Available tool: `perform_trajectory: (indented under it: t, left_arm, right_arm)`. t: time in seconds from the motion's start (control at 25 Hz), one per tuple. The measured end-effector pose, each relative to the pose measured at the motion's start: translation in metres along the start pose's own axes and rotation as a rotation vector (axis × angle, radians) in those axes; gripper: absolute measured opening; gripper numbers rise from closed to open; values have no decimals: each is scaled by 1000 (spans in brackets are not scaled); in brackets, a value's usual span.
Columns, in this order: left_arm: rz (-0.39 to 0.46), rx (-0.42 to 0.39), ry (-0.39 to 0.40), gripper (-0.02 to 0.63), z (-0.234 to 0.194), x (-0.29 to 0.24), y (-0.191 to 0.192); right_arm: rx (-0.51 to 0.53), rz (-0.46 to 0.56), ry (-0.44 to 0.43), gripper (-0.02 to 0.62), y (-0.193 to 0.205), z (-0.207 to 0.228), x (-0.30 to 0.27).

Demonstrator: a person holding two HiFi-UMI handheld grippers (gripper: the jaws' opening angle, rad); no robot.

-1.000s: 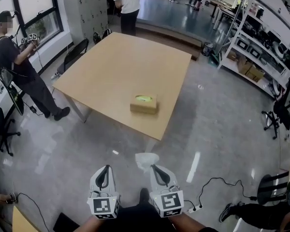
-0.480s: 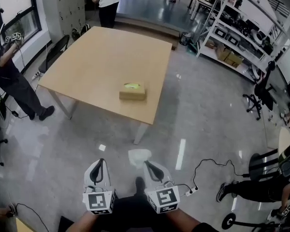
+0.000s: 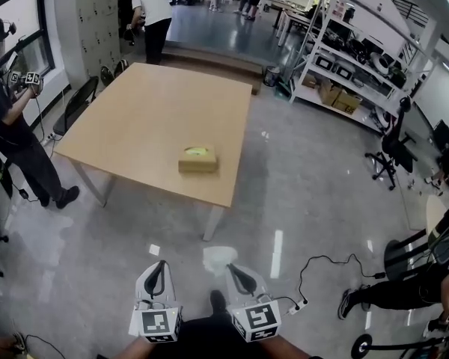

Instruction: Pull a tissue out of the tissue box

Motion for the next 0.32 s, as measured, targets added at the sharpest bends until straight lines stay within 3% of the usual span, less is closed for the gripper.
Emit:
perform_trajectory:
  t: [0.32]
  left_arm:
    - [-16, -4, -32, 18, -6, -2, -8]
  right_arm:
    - [0, -8, -9, -5, 0, 1, -5]
Point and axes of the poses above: the fingertips, and each gripper's own axes: x backward along the fingers, z to its right, y out of its underside, the point moved 1 cm from there along x, backward along the fingers, and after that the axes turned 13 degrees about -y, right-handed, at the moved point
